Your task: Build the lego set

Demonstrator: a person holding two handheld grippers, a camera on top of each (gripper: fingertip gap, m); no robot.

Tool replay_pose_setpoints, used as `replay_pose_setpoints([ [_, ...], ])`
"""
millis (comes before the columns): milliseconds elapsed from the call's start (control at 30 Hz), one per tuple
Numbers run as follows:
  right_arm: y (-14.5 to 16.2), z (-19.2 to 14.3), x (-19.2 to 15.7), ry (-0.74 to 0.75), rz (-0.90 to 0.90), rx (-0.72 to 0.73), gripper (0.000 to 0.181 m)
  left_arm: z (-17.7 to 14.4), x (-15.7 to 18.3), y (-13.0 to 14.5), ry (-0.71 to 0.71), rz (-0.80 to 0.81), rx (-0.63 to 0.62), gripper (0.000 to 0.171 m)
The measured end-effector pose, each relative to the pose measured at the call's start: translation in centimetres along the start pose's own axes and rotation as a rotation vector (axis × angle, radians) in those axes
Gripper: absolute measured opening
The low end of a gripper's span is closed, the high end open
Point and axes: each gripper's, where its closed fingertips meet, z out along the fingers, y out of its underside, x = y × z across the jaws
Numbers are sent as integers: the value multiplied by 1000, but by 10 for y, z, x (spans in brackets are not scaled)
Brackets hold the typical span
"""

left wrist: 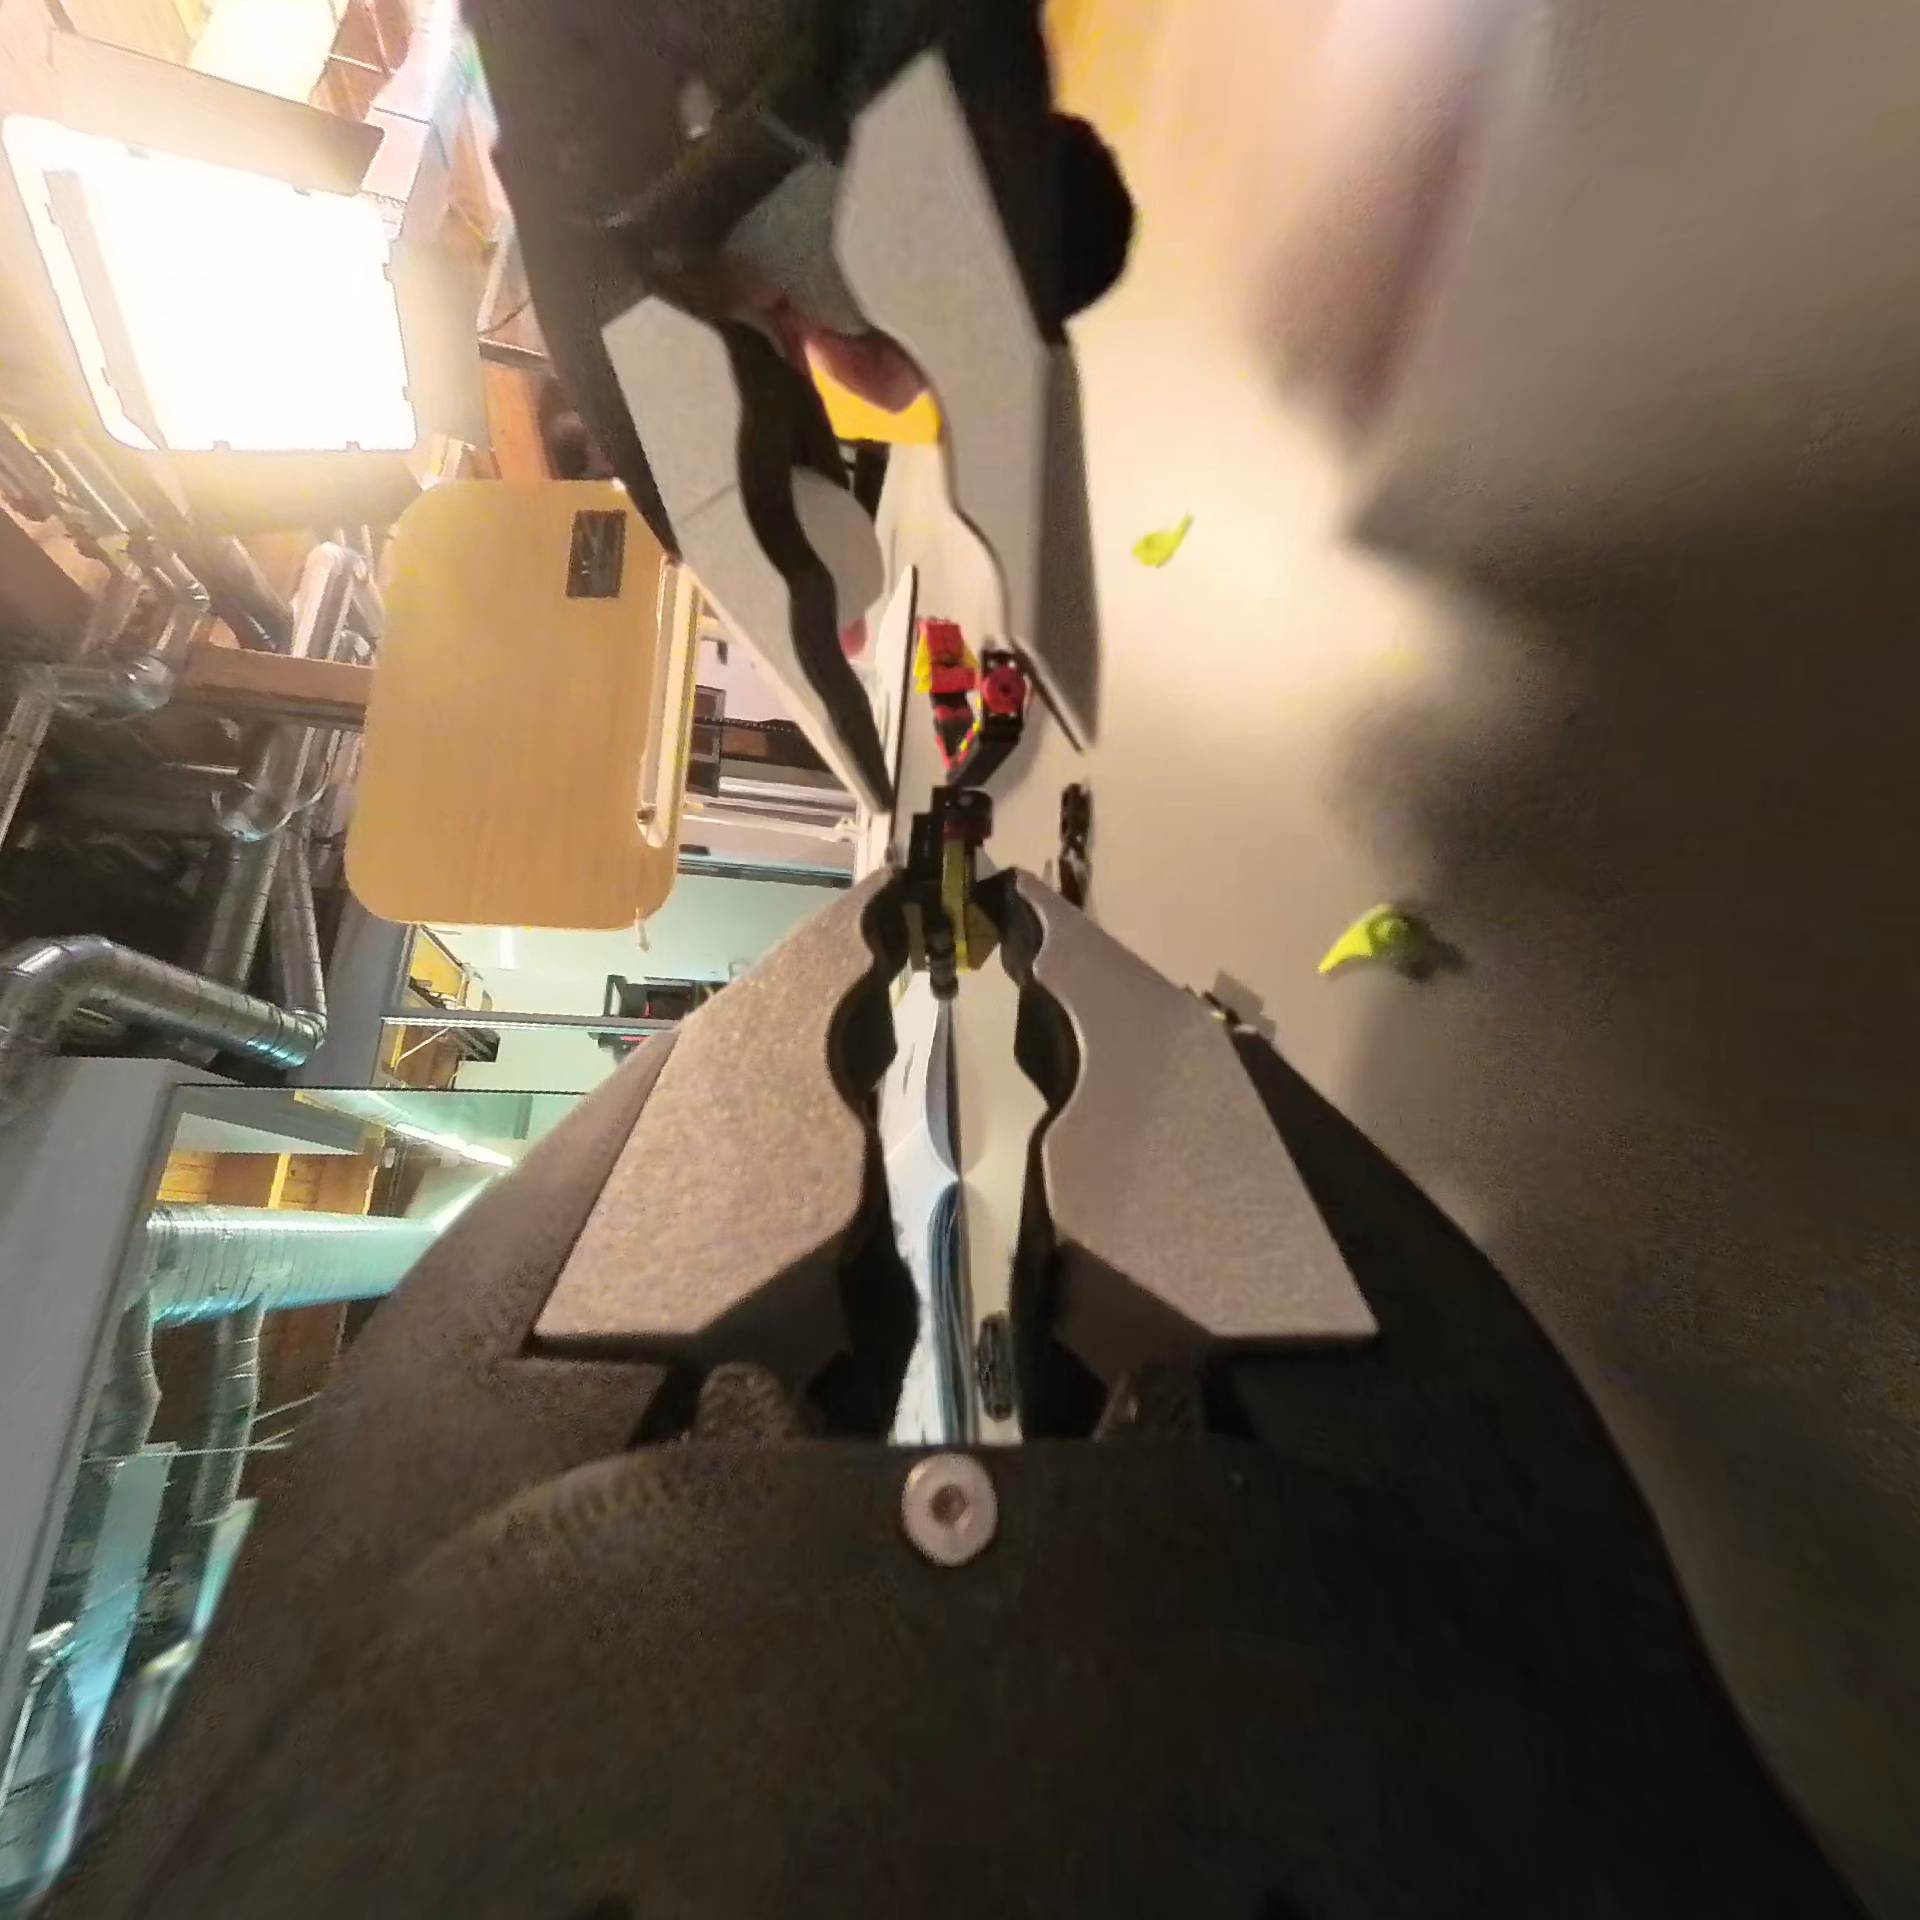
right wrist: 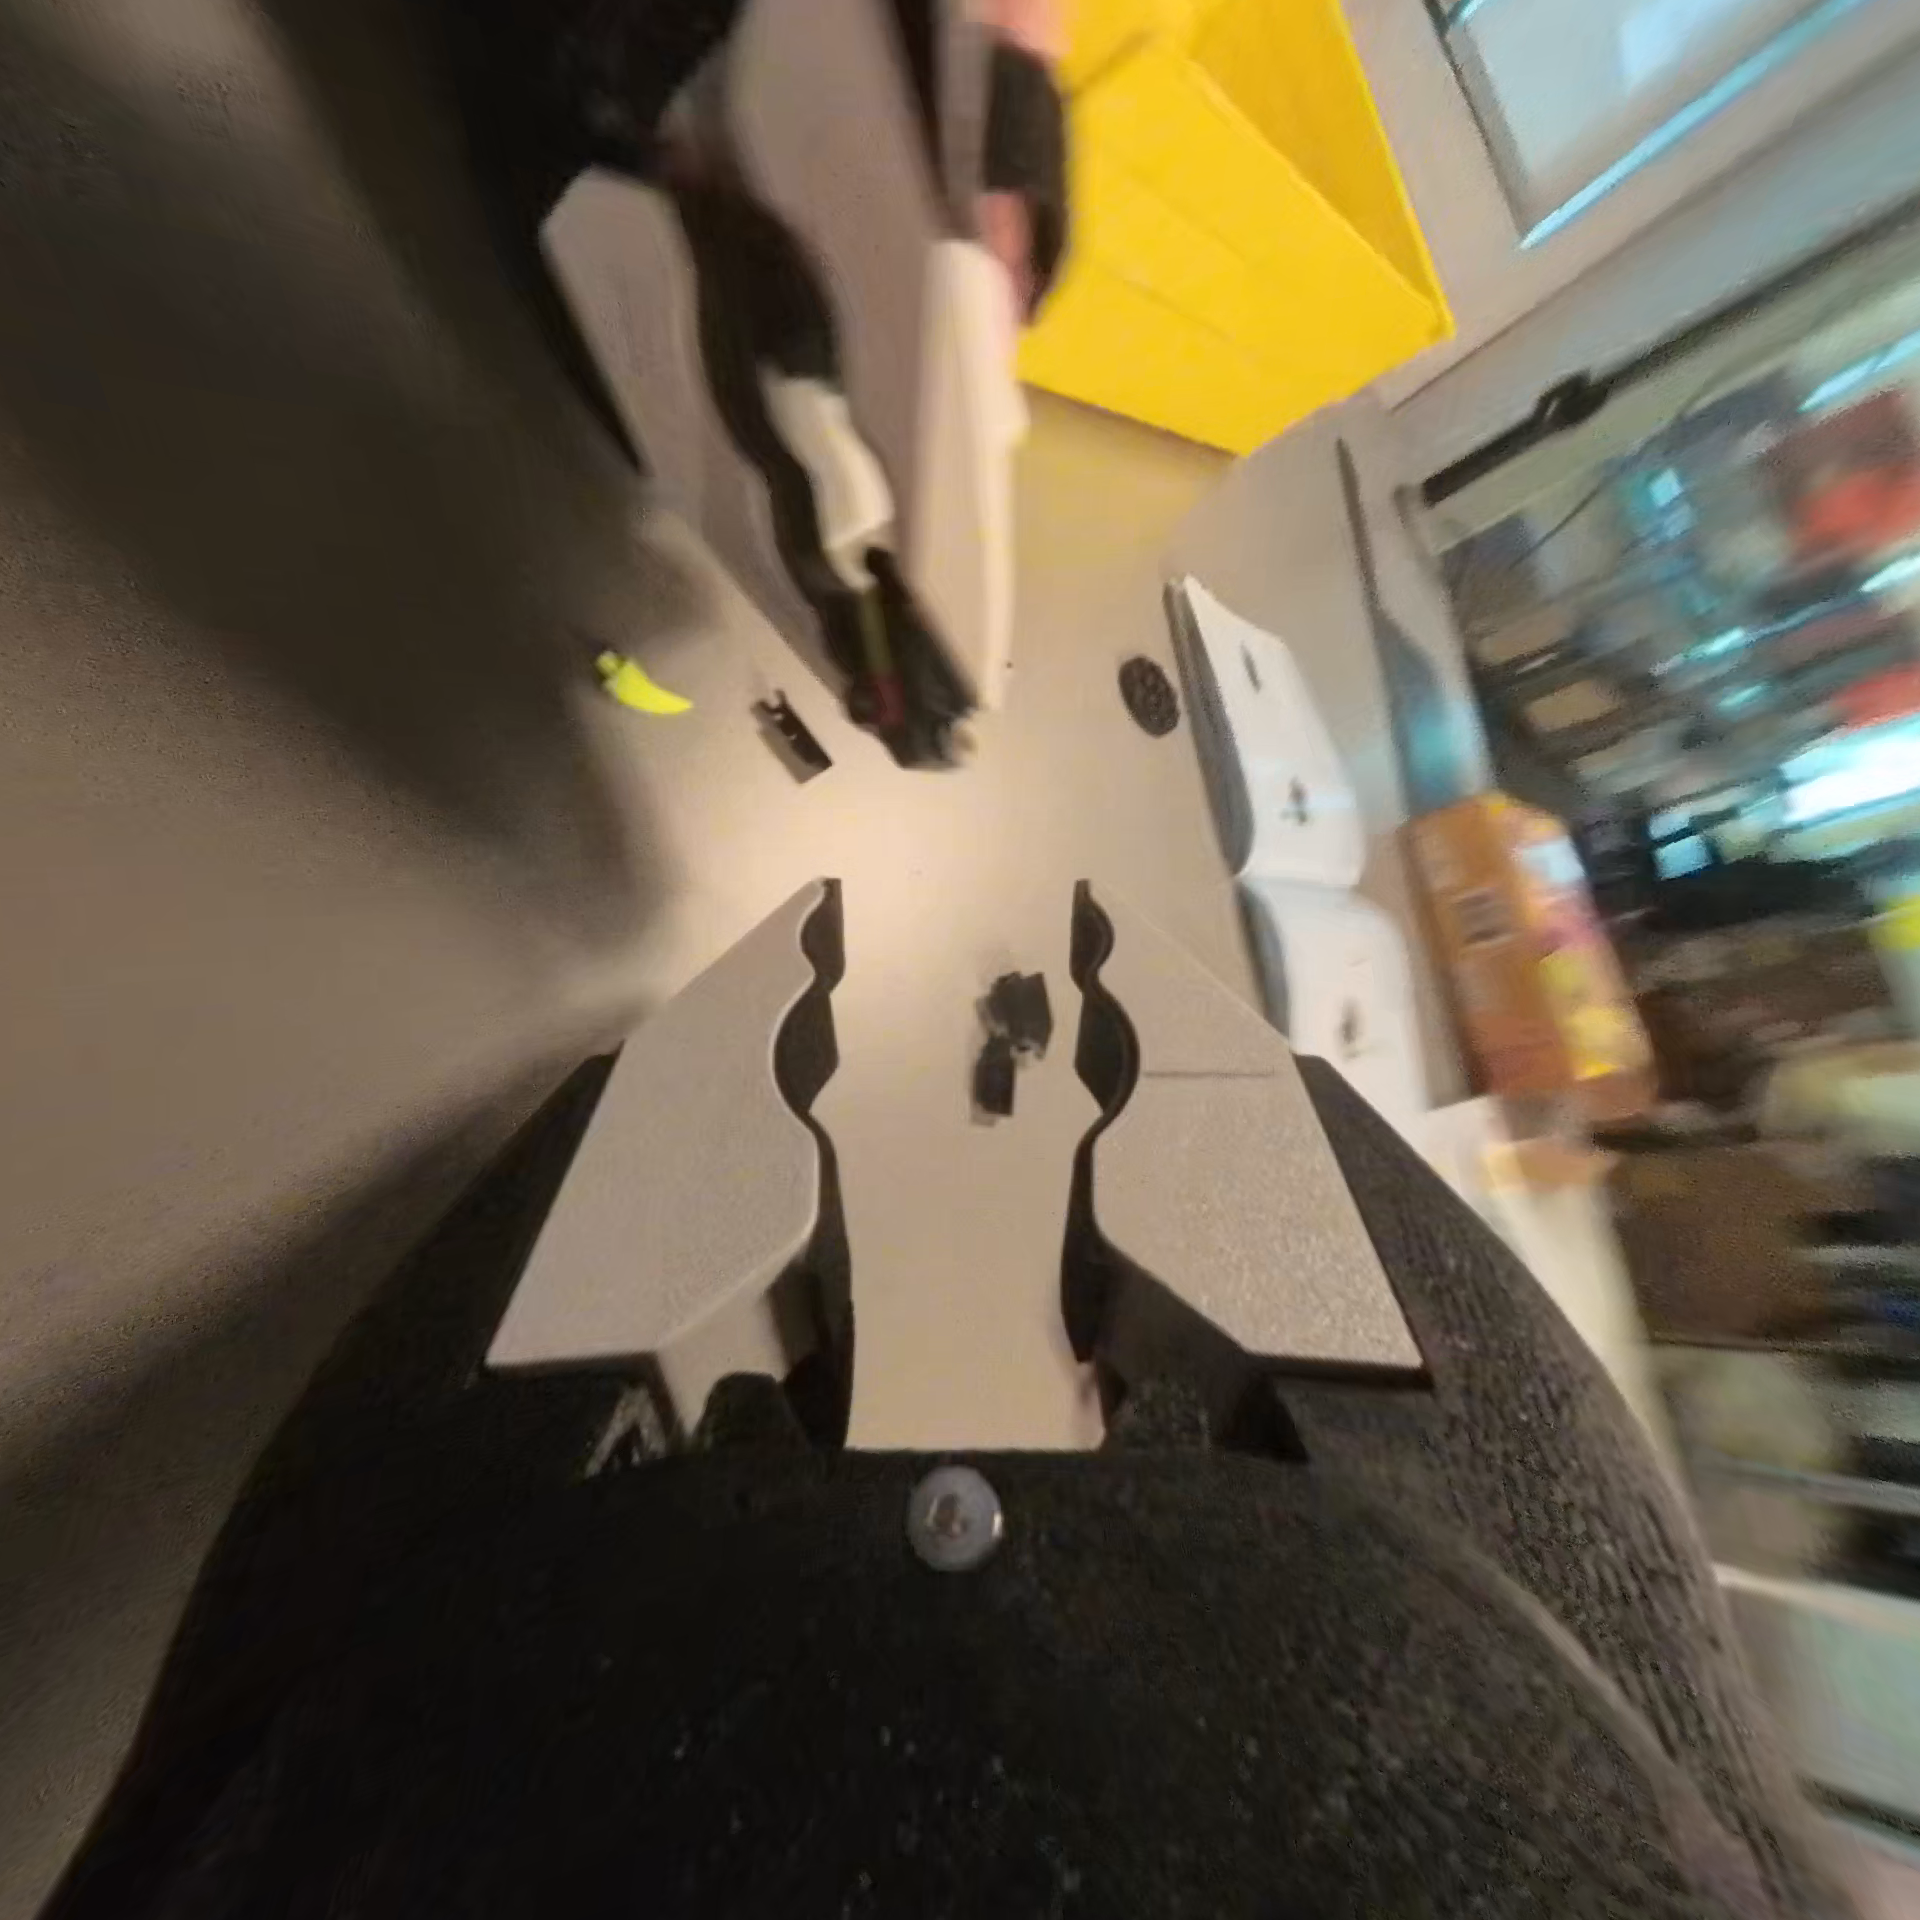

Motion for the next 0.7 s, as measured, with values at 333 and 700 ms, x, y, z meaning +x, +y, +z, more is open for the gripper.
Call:
replay_pose_setpoints([
  [333, -8, 64, 32, -363, 580, 68, 21, -4, 27, 2, 75, 68, -6, 16],
  [700, -10, 127, 11, -499, 573, -47, 17, -6, 32, 4, 97, 81, 4, 16],
])
